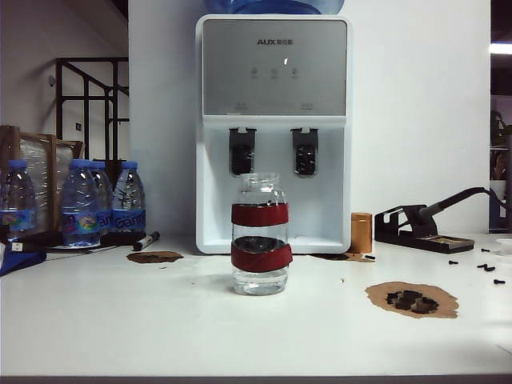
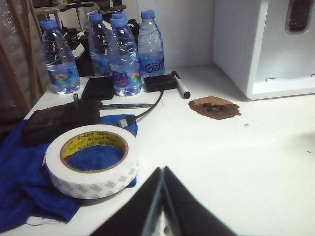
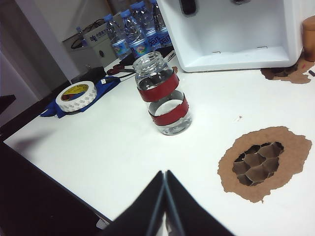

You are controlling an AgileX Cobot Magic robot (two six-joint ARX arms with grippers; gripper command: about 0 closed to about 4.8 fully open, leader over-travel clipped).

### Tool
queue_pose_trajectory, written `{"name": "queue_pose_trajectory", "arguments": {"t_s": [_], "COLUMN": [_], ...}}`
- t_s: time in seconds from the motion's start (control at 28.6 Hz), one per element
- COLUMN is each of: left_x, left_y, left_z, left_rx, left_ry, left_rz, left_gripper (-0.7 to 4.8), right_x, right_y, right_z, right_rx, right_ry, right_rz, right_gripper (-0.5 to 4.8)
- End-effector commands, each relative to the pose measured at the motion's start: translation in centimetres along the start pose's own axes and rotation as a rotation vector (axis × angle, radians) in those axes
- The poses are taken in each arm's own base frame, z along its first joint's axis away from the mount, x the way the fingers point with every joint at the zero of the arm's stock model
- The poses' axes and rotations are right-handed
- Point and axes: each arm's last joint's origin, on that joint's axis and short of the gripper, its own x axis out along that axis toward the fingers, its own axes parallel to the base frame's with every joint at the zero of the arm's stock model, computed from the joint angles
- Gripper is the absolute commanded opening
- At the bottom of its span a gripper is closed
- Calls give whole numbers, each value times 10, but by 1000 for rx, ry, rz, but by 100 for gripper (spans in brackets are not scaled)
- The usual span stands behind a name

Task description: Pick up the water bottle with two loops of red belts, then reach the front water dispenser and gently press the gray-black baffle horizontally to get a little water.

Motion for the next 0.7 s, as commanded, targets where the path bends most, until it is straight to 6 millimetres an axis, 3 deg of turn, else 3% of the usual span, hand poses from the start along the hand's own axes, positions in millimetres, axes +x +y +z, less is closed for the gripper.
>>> {"name": "queue_pose_trajectory", "arguments": {"t_s": [0.03, 0.24, 0.42, 0.63, 0.7], "left_x": [0, 0, -2, -16, -28], "left_y": [0, 0, 1, -4, -6], "left_z": [-1, 1, 22, 55, 76], "left_rx": [-2, 0, 41, 86, 55], "left_ry": [8, -14, -237, -541, -602], "left_rz": [-5, -3, 14, -158, -274], "left_gripper": [-4, -4, 8, 182, 195], "right_x": [0, -3, -6, -7, -9], "right_y": [0, 4, 8, 7, 10], "right_z": [2, 10, 18, 19, 24], "right_rx": [28, 62, 62, 115, 107], "right_ry": [-10, -37, -66, -77, -92], "right_rz": [-3, -19, -35, -62, -63], "right_gripper": [-3, -3, -3, -3, -3]}}
